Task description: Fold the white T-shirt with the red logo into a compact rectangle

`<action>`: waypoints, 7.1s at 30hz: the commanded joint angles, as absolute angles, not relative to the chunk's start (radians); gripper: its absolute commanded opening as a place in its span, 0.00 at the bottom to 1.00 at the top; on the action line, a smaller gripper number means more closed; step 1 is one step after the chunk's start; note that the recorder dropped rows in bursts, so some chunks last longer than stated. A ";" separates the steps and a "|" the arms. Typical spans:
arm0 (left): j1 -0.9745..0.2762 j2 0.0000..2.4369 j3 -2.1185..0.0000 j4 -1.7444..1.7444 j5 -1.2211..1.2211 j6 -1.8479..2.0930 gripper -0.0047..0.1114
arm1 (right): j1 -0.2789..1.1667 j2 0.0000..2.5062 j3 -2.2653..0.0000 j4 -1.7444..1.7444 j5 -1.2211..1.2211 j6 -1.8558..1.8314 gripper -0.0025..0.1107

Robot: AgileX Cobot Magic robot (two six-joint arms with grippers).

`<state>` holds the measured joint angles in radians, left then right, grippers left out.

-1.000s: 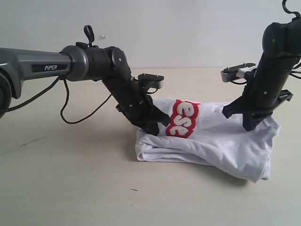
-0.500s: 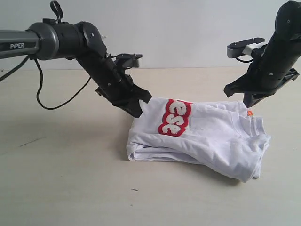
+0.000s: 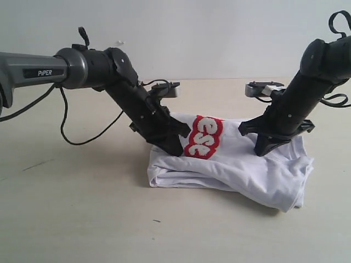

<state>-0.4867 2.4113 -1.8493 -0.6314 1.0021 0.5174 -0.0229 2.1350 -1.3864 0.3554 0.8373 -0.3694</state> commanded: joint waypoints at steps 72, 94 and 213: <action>-0.447 1.851 -1.023 -0.599 0.771 0.460 0.54 | 0.105 1.949 -1.264 0.471 0.959 -0.573 0.02; -0.332 1.255 -1.023 -0.381 0.477 0.348 0.04 | 0.105 1.306 -1.264 0.246 0.860 -0.436 0.02; 0.013 0.000 0.000 -0.077 0.359 -0.035 0.04 | 0.105 0.102 -0.447 0.234 0.370 -0.365 0.02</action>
